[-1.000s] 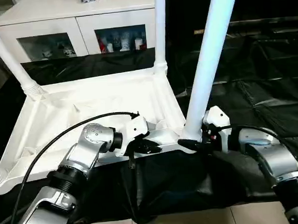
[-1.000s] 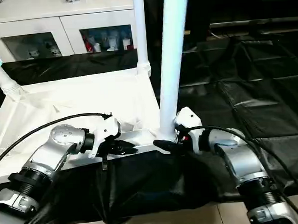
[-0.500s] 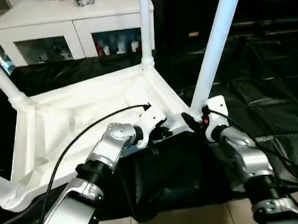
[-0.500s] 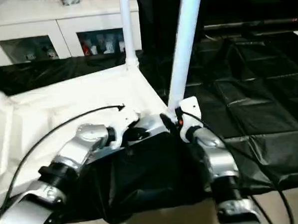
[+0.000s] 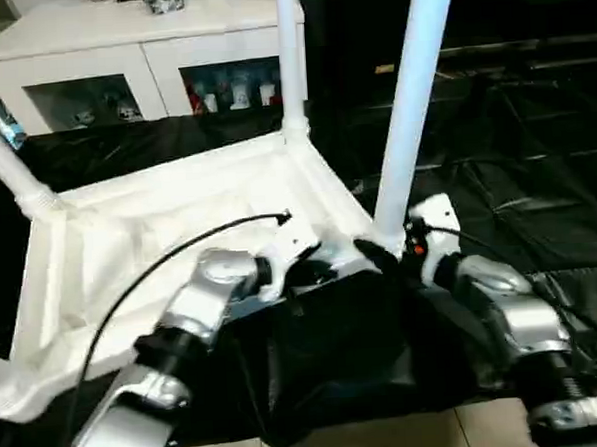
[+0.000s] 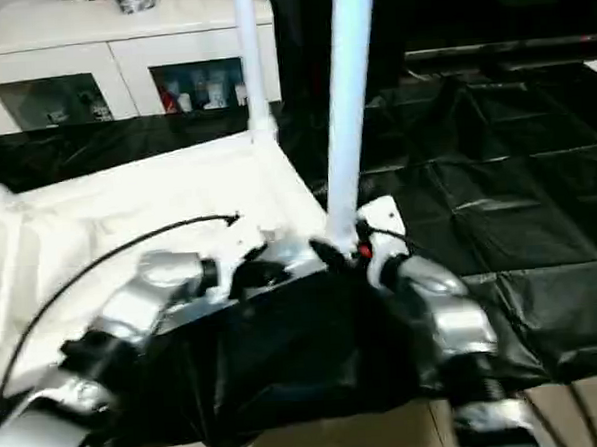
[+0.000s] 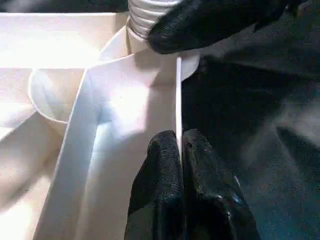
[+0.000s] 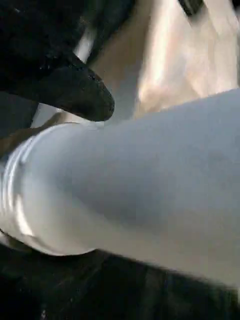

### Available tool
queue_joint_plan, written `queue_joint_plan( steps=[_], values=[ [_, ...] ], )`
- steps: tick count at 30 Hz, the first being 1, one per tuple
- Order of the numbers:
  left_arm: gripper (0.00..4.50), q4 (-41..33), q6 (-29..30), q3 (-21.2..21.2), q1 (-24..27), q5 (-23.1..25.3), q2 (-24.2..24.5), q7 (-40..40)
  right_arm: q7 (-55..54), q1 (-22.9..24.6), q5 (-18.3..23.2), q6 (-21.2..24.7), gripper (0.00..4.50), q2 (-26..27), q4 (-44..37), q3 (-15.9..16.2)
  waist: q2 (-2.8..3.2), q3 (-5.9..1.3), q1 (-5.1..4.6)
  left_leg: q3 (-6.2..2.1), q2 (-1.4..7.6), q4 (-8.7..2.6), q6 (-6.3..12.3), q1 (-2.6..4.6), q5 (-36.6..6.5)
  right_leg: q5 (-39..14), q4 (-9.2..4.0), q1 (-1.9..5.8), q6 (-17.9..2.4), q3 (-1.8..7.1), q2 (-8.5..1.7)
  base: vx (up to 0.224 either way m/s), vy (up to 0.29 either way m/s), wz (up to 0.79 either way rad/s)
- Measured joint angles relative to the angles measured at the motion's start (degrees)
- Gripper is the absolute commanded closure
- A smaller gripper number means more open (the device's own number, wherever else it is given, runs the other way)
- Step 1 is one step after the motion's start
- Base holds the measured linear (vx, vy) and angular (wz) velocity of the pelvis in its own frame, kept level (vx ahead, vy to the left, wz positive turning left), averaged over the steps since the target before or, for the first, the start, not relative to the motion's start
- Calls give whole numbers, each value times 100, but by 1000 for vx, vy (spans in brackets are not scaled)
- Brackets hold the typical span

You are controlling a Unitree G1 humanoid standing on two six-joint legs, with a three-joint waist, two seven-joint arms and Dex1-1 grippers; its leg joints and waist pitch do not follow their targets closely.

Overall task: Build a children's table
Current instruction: Rotate leg to tighten

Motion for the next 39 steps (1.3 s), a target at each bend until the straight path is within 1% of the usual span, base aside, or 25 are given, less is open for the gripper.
queue_joint_plan(
  steps=[3,6,10,11,15,17,19,20,21,23,26,27,30,33,36,38,39],
  values=[
    [450,-161,-61,-22,94,-120,334,-580,757,83,80,-16,63,-378,-196,230,-4,2,2,2,-1,3,0,-4,0,-1,-4,-1,1,2,0,0,0,0],
    [450,-298,-60,-66,184,-202,491,-926,1086,109,115,-30,63,-501,-279,257,-8,5,6,3,-1,5,0,-6,-1,-1,-6,-1,0,3,-1,0,0,0],
    [450,-366,-50,-90,236,-255,580,-1130,1410,109,152,-29,63,-632,-327,347,-8,5,8,4,-1,6,0,-6,0,0,-1,0,0,5,-2,0,0,0],
    [450,-365,-49,-90,237,-270,601,-1155,1441,109,153,-29,87,-647,-335,362,-11,7,4,4,-1,6,0,-4,0,0,0,0,-1,5,-1,0,0,0],
    [450,-365,-44,-90,237,-307,637,-1198,1551,109,219,-7,102,-642,-337,395,-15,9,-4,4,-1,6,0,-3,0,0,3,0,-1,5,-1,0,0,0],
    [450,-365,-38,-90,237,-310,638,-1216,1554,109,221,-7,137,-636,-336,429,-16,9,-3,4,-1,6,0,-3,0,0,3,0,-1,5,-1,0,0,0],
    [450,-365,-38,-90,237,-310,634,-1216,1549,110,218,-6,138,-617,-336,432,-16,9,-1,4,-1,6,0,-3,0,0,2,0,-1,5,-1,0,0,0],
    [450,-365,-38,-90,237,-310,632,-1208,1535,111,213,-2,146,-611,-336,432,-16,9,-2,4,-1,6,0,-3,0,0,2,0,-1,5,-1,0,0,0],
    [450,-364,-38,-90,237,-309,626,-1186,1500,111,203,1,168,-596,-336,429,-16,9,-5,4,-1,6,0,-3,0,0,3,0,-1,5,-1,0,0,0],
    [450,-318,-69,-85,236,-289,568,-1000,1139,111,120,4,169,-433,-309,405,-23,6,-15,4,0,5,0,0,0,0,4,-1,-1,5,-1,0,0,0],
    [450,-152,-104,-47,154,-150,409,-588,432,105,15,0,175,-136,-161,254,-32,1,-47,4,-2,6,-1,5,0,0,4,1,1,8,0,0,0,0],
    [450,44,-92,-42,32,-63,245,-273,-53,47,-10,33,175,96,3,111,-40,-4,-49,4,-2,7,-2,11,0,-3,2,5,5,9,0,0,0,0],
    [450,385,-27,-27,-213,103,-132,404,-1064,-173,-134,118,176,501,309,-155,-39,-6,-64,4,-7,9,-2,18,0,-5,-2,11,8,14,0,0,0,0],
    [450,697,102,9,-410,164,-505,1014,-1926,-414,-220,177,176,833,616,-342,-41,-7,-78,4,-11,9,-2,33,0,-5,-6,28,9,19,0,0,0,0],
    [450,800,147,69,-438,174,-678,1291,-2333,-490,-400,61,176,992,756,-377,-36,-14,-86,4,-12,7,-2,42,0,-6,-9,37,11,18,-1,0,0,0],
    [450,827,145,84,-446,175,-687,1295,-2332,-499,-406,29,176,1012,783,-382,-34,-17,-98,4,-12,6,-2,42,-1,-7,-10,39,12,17,-1,0,0,0],
    [450,828,138,84,-446,175,-687,1293,-2327,-500,-388,33,141,1014,782,-389,-34,-17,-100,3,-12,5,-2,41,-1,-7,-11,39,13,17,-1,0,0,0]
  ],
)
